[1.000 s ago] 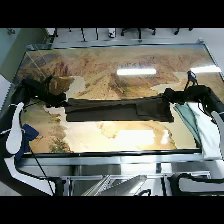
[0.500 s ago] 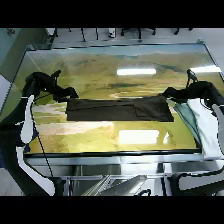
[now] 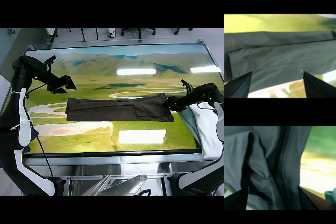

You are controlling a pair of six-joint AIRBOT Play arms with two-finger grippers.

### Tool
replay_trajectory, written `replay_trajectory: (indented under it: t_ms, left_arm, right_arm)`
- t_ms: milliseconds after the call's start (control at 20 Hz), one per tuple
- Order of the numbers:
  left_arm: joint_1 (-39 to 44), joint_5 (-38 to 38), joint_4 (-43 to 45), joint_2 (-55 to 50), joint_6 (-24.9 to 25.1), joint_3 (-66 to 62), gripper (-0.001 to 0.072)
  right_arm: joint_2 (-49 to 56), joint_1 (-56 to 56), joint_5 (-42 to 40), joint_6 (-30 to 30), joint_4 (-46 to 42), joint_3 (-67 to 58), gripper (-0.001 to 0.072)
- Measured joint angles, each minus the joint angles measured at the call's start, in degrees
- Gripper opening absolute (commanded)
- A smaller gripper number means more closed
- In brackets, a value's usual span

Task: Fold the shirts.

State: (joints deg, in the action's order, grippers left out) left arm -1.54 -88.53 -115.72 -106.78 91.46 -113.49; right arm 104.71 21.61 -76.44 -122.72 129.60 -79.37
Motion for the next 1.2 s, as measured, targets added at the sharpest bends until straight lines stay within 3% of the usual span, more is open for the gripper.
replay_trajectory:
  t_ms: [350,700,950,1150,1200]
  left_arm:
    - [0.3,0.0,0.0,3.3,-1.9,3.2,0.0699]
    - [0.7,0.1,0.0,3.6,-3.0,3.5,0.0699]
    - [2.0,0.9,0.0,3.6,-3.0,3.5,0.0699]
    - [3.8,0.9,0.0,3.6,-3.2,3.5,0.0693]
    - [4.4,0.9,0.0,3.7,-3.2,3.5,0.0519]
  right_arm:
    - [0.9,1.2,-1.7,-2.5,-1.4,-3.4,0.0698]
    - [1.5,2.6,-8.9,-1.8,-3.4,-7.2,0.0711]
    - [4.5,-0.9,-8.0,-1.6,-3.3,-7.5,0.071]
    - [5.7,-3.5,-2.2,-1.4,-2.6,-7.7,0.0703]
    - [5.9,-3.8,-0.6,-1.4,-2.5,-7.8,0.0699]
